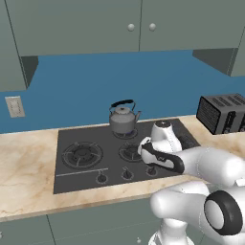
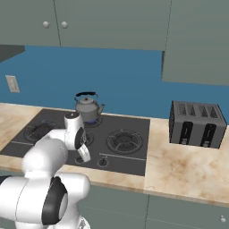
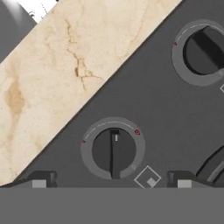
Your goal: Lower the heat of the kettle.
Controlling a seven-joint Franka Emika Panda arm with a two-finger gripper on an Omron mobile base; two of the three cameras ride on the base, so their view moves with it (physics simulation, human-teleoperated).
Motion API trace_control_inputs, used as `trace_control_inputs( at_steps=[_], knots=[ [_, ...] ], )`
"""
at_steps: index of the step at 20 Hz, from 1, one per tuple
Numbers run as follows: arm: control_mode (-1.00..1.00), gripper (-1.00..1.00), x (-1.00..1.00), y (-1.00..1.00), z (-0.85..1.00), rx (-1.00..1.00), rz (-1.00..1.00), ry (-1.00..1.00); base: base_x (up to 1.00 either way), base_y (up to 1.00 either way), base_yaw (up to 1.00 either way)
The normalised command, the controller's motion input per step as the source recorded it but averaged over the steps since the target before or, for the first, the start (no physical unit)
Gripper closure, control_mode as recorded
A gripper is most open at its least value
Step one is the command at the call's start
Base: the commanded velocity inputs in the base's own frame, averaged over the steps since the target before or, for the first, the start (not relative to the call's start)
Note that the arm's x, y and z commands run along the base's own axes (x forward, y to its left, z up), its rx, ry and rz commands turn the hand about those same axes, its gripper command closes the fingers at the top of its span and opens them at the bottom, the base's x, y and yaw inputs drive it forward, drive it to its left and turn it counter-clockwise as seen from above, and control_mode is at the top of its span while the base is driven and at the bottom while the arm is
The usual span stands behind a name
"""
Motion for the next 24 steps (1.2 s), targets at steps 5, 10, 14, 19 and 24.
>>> trace_control_inputs(
  at_steps=[5, 10, 14, 19, 24],
  knots=[
    [-1.0, -1.0, -0.02, 0.0, -0.32, 0.0, 0.0, 0.0, 0.0, 0.0, 0.0],
    [-1.0, -1.0, -0.07, 0.02, -0.28, 0.0, 0.0, 0.0, 0.0, 0.0, 0.0],
    [-1.0, -1.0, -0.04, 0.06, -0.29, 0.0, 0.0, 0.01, 0.0, 0.0, 0.0],
    [-1.0, -1.0, -0.05, 0.07, -0.28, 0.0, 0.0, 0.02, 0.0, 0.0, 0.0],
    [-1.0, -1.0, -0.04, 0.04, -0.34, 0.0, 0.0, 0.03, 0.0, 0.0, 0.0]
  ],
)
